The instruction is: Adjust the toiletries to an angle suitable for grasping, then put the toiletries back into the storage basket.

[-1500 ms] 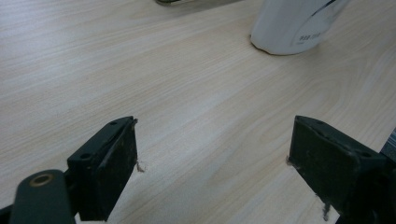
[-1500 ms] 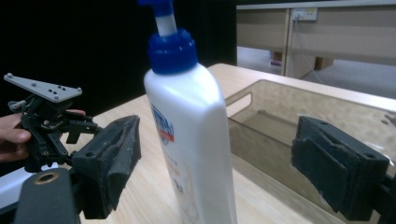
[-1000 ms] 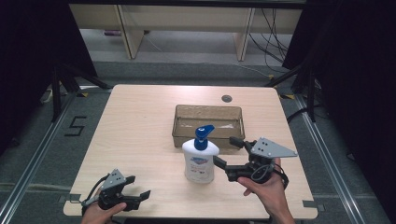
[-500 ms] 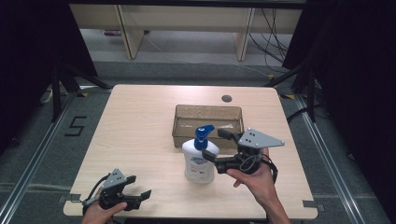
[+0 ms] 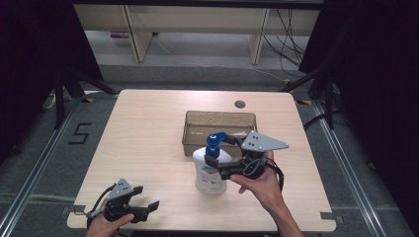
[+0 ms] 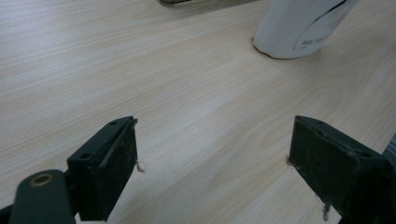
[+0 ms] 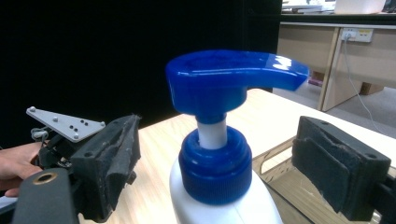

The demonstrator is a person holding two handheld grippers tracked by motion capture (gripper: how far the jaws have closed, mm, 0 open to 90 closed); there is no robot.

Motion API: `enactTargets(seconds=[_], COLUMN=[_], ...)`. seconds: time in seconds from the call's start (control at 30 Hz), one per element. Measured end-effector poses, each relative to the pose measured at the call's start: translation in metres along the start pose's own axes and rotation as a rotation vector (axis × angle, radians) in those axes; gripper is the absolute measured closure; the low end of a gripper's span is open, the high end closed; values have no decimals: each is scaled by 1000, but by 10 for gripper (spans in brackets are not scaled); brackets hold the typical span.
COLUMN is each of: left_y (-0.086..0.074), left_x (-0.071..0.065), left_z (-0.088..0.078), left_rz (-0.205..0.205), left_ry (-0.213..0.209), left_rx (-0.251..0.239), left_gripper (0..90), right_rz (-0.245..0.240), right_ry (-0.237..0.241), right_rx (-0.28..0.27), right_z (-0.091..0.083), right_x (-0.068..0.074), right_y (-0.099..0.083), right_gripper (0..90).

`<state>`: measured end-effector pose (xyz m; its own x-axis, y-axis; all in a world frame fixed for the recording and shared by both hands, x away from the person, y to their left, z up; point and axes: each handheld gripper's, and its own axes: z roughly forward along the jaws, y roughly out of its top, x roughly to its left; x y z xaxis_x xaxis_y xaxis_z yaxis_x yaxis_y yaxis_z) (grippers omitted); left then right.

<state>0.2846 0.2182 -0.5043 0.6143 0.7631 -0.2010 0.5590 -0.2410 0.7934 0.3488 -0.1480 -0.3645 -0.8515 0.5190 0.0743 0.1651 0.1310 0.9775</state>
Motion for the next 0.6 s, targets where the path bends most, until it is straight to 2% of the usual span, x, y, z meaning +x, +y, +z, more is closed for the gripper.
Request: enactTargets(seconds=[0.03,0.07,0.13,0.23,0.3,0.37,0.4,0.47,0.5,0.6], left_y=[0,0,0,0,0,-1,-1,-1,-1,-1], left_x=[0,-1,-2,-2,-1,0,0,0,0,-1], left_z=[1,1,1,1,1,1,0,-1,-1,-2], left_rz=[-4,-11,2,5,4,-8,-7,-4,-5,9], left_ry=[-15,-12,-16,-21,-7,-16,-15,-11,-12,1], left_rx=[-12,-17,-13,-10,-4,-17,-15,-9,-16,-9], left_gripper=[147,147,147,147,147,147,147,147,147,148], right_rz=[17,19,18,5,-9,-15,-5,-24,-19,-34], right_ry=[12,7,18,8,17,25,33,20,29,38], right_rx=[3,12,0,1,-14,-12,-6,-6,4,-16], right_z=[1,2,7,9,11,12,13,14,14,15], right_x=[1,1,1,0,0,0,0,0,1,0], right_y=[0,1,3,4,5,5,5,5,5,5], right_gripper=[156,158,171,185,220,274,282,314,339,381])
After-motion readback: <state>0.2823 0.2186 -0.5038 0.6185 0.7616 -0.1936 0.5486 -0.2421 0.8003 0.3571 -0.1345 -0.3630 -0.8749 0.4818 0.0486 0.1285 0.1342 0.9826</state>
